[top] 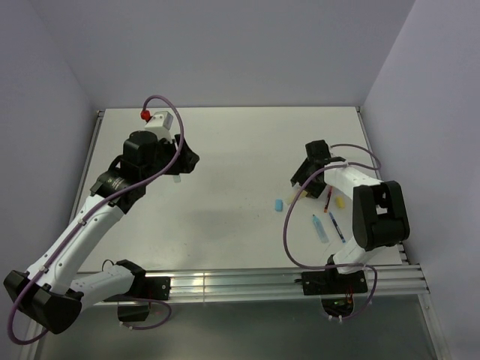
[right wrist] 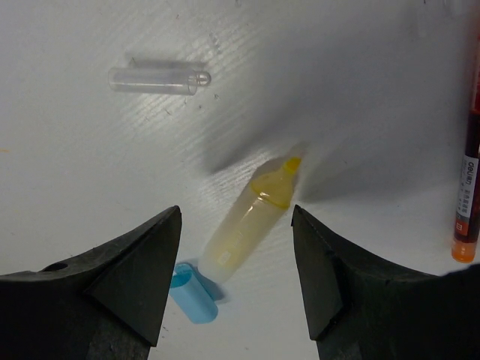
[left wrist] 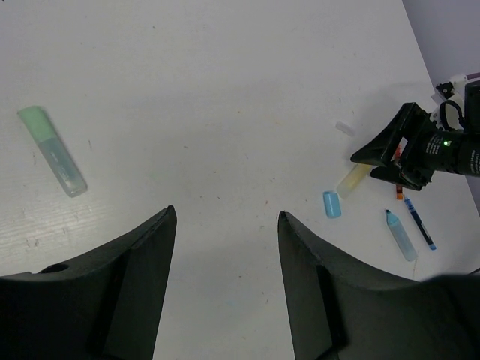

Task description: Insert the pens into the pen caps

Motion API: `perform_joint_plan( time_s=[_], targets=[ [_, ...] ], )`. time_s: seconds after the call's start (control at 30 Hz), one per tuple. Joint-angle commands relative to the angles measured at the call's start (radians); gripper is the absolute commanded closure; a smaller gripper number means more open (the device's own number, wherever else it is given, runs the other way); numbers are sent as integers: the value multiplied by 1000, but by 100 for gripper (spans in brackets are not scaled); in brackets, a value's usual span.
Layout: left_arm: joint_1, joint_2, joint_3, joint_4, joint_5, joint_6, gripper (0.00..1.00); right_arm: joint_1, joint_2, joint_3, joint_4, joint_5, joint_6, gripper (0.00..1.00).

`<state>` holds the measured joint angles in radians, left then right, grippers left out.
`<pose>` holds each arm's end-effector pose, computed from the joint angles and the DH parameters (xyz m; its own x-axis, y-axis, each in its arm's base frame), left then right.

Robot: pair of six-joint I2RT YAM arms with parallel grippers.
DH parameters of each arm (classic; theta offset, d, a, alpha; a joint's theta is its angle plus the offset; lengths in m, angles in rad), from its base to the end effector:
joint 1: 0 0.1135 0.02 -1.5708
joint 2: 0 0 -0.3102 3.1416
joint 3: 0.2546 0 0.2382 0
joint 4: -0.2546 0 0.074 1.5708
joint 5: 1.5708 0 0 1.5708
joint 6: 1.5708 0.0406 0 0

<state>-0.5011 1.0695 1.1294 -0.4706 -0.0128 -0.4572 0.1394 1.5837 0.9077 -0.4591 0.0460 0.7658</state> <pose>0.1779 -0.0968 0.4135 -0.5217 -0.2175 -0.8249 0.2672 0.8766 -0.4001 0.2872 0.0384 0.2224 -0.7300 0.5967 -0.3331 0.5361 0.8023 0.2625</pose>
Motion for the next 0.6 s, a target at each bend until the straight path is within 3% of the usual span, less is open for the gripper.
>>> perform_joint_plan(
  time_s=[0.0,0.57],
  targets=[
    [3,-16,-13,49,27,5,38,-9,33,59,-1,46,38,32],
    [10,-3,-20,55,59,-1,38,-11,144,128,-78,78,-25,46]
  ],
)
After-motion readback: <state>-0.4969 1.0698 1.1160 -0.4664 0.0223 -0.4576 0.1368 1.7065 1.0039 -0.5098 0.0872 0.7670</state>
